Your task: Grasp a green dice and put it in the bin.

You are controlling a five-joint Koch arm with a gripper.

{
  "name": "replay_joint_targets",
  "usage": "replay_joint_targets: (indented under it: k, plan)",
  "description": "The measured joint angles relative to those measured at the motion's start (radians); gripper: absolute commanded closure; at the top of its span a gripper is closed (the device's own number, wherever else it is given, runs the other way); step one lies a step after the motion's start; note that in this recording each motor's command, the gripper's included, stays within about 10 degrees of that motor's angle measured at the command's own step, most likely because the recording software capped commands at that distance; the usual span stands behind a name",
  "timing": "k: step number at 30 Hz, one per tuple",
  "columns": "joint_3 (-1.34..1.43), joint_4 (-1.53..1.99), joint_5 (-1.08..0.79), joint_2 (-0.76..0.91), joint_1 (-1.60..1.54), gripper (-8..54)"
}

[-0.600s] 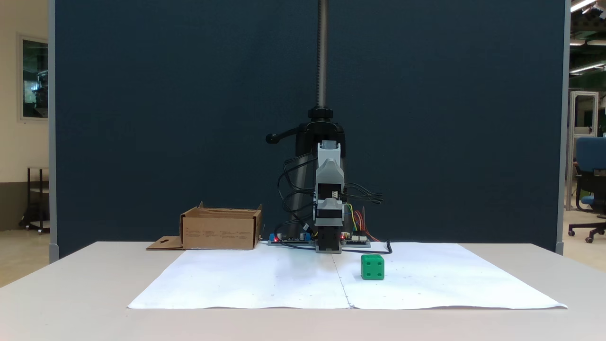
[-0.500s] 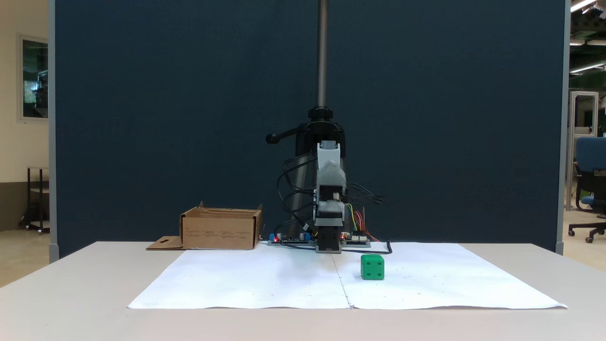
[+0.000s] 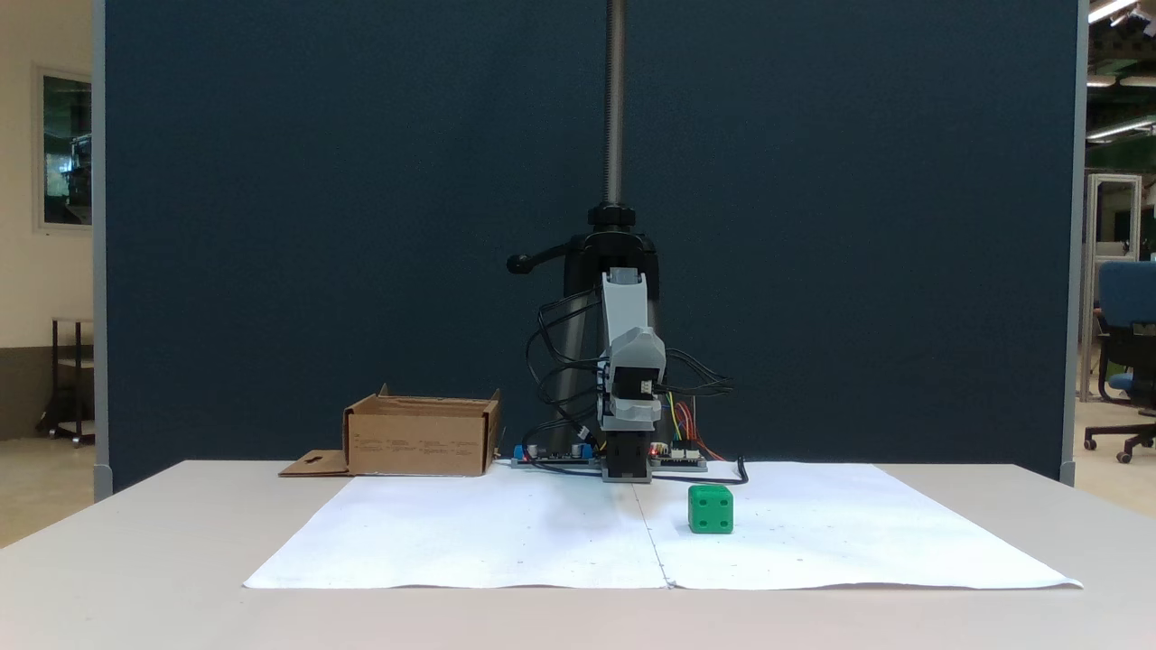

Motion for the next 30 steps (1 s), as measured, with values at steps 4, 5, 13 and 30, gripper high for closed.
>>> replay_joint_targets:
  k: [4,5,13,30]
  plan:
    - [0.000,0.043,0.000,0.000,-0.009,3.4]
    - [0.000,0.061,0.000,0.000,-0.009,3.4]
    - [-0.077,0.238,0.000,0.000,-0.003,4.0]
    - [-0.621,1.293,0.000,-0.002,-0.020,4.0]
